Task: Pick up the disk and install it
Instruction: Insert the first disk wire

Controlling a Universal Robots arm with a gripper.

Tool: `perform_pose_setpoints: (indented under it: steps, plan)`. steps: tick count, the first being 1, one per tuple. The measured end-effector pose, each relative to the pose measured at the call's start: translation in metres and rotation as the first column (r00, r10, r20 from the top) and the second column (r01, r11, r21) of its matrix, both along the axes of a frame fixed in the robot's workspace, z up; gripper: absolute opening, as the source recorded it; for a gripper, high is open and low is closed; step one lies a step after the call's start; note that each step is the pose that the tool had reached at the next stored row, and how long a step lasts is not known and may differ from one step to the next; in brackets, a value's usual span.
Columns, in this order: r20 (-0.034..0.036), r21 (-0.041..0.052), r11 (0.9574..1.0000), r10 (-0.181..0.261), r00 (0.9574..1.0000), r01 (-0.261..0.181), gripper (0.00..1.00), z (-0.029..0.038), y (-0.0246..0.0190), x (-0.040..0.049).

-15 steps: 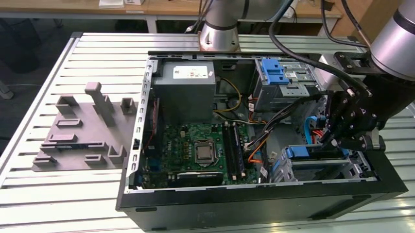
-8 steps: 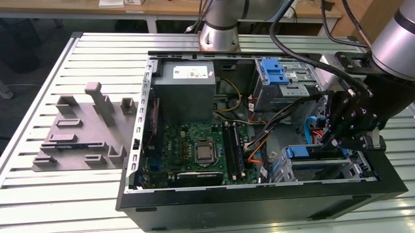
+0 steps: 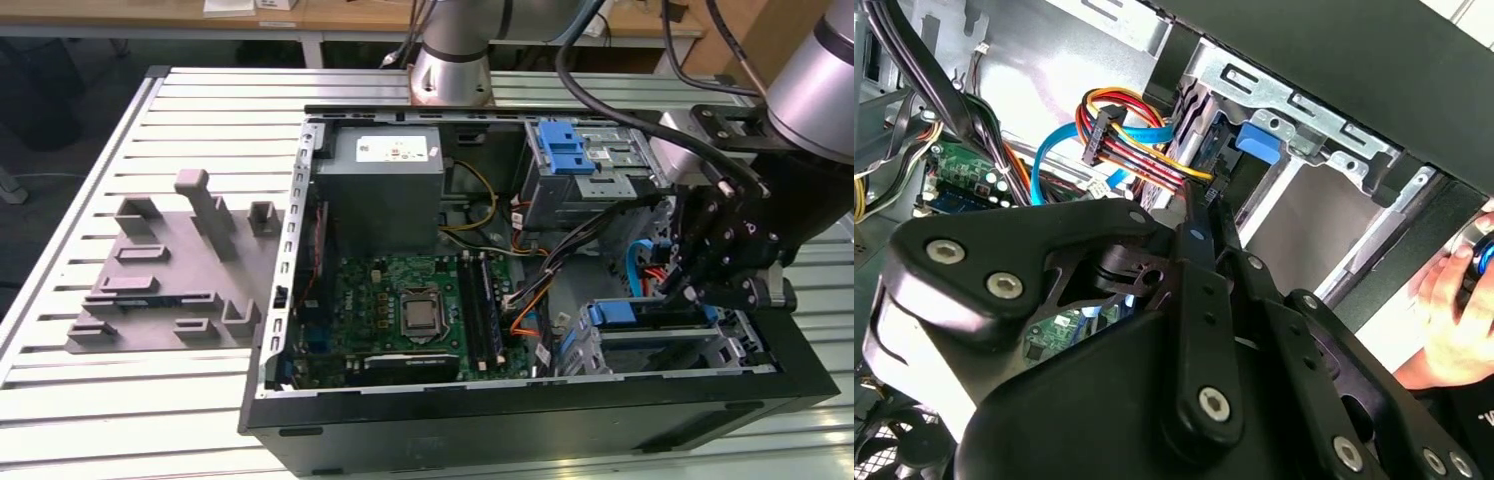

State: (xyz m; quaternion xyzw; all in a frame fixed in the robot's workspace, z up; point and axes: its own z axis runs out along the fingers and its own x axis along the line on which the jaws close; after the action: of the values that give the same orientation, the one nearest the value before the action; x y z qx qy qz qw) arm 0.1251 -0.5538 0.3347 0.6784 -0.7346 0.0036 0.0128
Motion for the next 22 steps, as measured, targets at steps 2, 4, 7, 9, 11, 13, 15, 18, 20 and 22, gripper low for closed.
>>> perform_pose_setpoints:
  steps: [2, 4, 7, 9, 11, 13, 15, 18, 20, 22]
  plan:
    - [0.0, 0.0002, 1.0, 0.0, 1.0, 0.0, 0.16, -0.0001, 0.0, 0.0]
    - [-0.0002, 0.0001, 1.0, 0.0, 1.0, 0.0, 0.16, -0.001, -0.0003, 0.0]
    - [-0.0009, 0.0001, 1.0, 0.0, 1.0, 0.0, 0.16, -0.0015, -0.0003, 0.0]
    - [-0.0019, 0.0002, 1.0, 0.0, 1.0, 0.0, 0.16, -0.0023, -0.0003, 0.0]
    - [-0.0027, 0.0003, 1.0, 0.0, 1.0, 0.0, 0.16, -0.0029, -0.0003, 0.0]
    - [-0.0035, -0.0001, 1.0, 0.0, 1.0, 0.0, 0.16, -0.0033, -0.0003, 0.0]
    - [-0.0046, 0.0002, 1.0, 0.0, 1.0, 0.0, 0.16, -0.004, -0.0003, 0.0]
    - [-0.0071, 0.0002, 1.0, 0.0, 1.0, 0.0, 0.16, -0.0051, -0.0003, 0.0001]
    - [-0.0079, 0.0001, 1.0, 0.0, 1.0, 0.0, 0.16, -0.0054, -0.0003, 0.0001]
    - [-0.008, 0.0, 1.0, 0.0, 1.0, 0.0, 0.16, -0.0054, -0.0003, 0.0001]
